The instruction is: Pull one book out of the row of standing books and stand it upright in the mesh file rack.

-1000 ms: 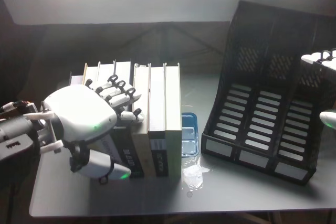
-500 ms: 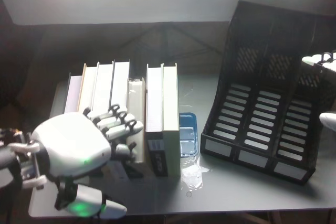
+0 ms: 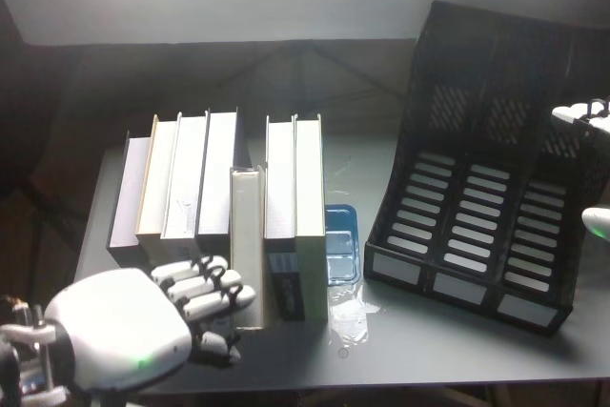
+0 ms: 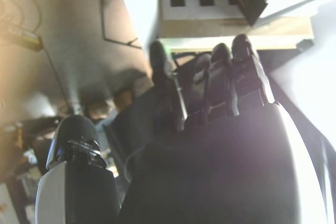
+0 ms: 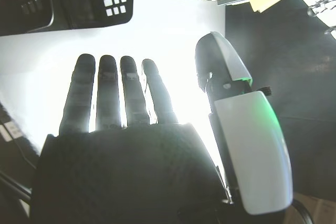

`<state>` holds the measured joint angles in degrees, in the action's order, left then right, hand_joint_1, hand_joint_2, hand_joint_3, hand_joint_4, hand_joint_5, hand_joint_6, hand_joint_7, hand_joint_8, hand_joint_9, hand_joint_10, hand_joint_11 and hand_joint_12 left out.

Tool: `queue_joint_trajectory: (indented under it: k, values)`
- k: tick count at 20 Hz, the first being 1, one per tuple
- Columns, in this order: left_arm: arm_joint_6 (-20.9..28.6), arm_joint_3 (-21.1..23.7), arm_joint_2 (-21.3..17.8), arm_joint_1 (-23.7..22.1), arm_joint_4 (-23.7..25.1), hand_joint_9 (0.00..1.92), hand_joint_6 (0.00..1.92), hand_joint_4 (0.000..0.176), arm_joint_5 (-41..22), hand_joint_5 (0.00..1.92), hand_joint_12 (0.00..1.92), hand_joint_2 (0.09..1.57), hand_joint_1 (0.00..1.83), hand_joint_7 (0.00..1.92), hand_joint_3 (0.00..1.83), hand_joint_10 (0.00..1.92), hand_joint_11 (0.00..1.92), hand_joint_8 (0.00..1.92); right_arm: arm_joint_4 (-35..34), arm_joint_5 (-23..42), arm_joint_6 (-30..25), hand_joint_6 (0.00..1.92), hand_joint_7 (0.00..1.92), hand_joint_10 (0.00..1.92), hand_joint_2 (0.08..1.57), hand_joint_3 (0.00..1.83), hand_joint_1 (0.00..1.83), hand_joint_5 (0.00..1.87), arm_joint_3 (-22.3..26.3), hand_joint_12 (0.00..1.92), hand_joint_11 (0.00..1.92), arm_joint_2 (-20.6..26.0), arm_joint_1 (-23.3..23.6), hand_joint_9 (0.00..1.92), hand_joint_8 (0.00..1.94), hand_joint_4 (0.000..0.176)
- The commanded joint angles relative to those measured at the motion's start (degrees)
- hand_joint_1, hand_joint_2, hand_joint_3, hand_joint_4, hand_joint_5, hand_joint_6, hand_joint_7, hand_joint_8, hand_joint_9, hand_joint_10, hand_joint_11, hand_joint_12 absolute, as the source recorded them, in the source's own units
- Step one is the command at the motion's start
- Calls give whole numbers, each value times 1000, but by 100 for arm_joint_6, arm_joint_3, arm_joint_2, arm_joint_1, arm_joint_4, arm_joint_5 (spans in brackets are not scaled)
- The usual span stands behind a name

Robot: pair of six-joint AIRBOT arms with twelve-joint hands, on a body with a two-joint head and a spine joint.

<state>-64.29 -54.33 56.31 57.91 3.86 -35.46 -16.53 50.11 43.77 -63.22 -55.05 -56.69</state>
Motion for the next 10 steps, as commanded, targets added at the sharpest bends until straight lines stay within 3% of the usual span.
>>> queue_joint_trajectory:
  k: [1,3,4,10]
  values:
    - [88,20,37,18,26,0,6,21,-522,552,0,1106,126,0,16,0,0,0,-29,666,-13,0,0,0,1342,0,531,0,-2,24,37,51,-5,0,0,0]
    - [168,15,91,74,57,0,3,5,-496,543,0,1122,125,0,16,0,0,0,-33,666,-13,0,0,0,1345,0,548,0,-2,14,1,51,-6,0,0,0]
    - [197,-4,126,84,73,0,15,11,-458,573,0,1111,154,0,9,0,0,0,-40,666,-13,0,0,0,1346,0,553,0,-2,15,0,52,-6,0,0,0]
    - [693,-105,209,106,403,0,20,0,-221,616,0,1110,199,0,2,0,0,0,-54,673,-12,0,0,0,1360,3,568,0,-3,0,0,55,-6,0,0,0]
